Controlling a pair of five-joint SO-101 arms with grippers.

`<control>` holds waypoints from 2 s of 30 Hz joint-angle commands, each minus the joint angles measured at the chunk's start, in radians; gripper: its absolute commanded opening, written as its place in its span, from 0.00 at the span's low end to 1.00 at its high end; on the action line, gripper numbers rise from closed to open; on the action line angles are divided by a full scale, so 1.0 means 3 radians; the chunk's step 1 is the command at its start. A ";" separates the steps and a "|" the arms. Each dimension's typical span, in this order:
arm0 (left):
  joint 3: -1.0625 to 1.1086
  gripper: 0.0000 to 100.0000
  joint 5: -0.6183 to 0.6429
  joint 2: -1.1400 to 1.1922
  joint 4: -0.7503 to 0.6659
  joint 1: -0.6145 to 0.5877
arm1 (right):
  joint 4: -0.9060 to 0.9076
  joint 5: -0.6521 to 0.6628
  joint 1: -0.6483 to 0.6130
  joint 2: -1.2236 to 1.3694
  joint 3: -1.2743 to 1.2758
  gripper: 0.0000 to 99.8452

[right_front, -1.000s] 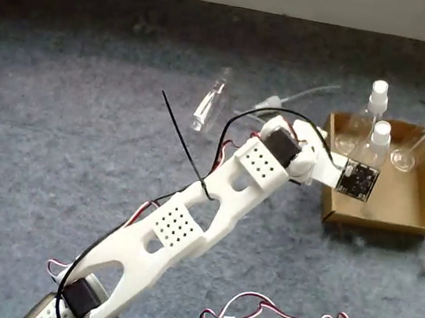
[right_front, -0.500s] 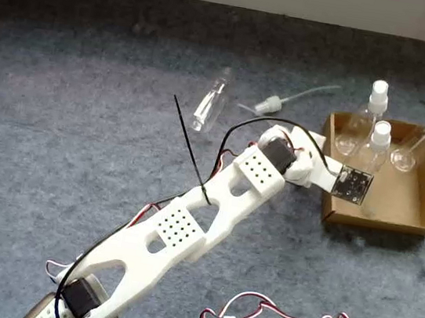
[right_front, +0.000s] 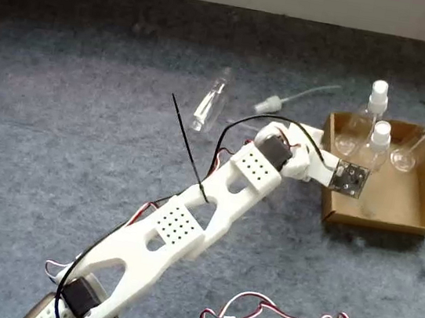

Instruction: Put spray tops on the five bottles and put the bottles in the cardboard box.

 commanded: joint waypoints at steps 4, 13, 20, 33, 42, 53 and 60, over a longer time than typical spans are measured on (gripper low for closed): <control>-0.0125 0.01 0.0000 -0.0084 0.0302 -0.0003 | -0.0074 0.0046 0.0033 -0.0038 0.0504 0.12; -0.0141 0.01 0.0010 -0.0233 0.0281 -0.0156 | -0.0074 0.0046 0.0033 -0.0038 0.0504 0.12; -0.0146 0.11 0.0026 -0.0468 0.0711 -0.0074 | -0.0074 0.0046 0.0028 -0.0038 0.0504 0.12; -0.0120 0.14 0.0373 -0.0770 0.0915 -0.0084 | -0.0074 0.0046 0.0028 -0.0038 0.0504 0.12; -0.0130 0.17 0.0373 -0.0371 0.0118 -0.0274 | -0.0074 0.0046 0.0033 -0.0018 0.0504 0.12; -0.0105 0.17 0.0378 -0.0187 -0.0072 -0.0233 | -0.0069 0.0046 0.0033 -0.0018 0.0504 0.11; -0.0074 0.17 0.0378 -0.0105 -0.0077 -0.0228 | -0.0069 0.0046 0.0033 -0.0033 0.0504 0.11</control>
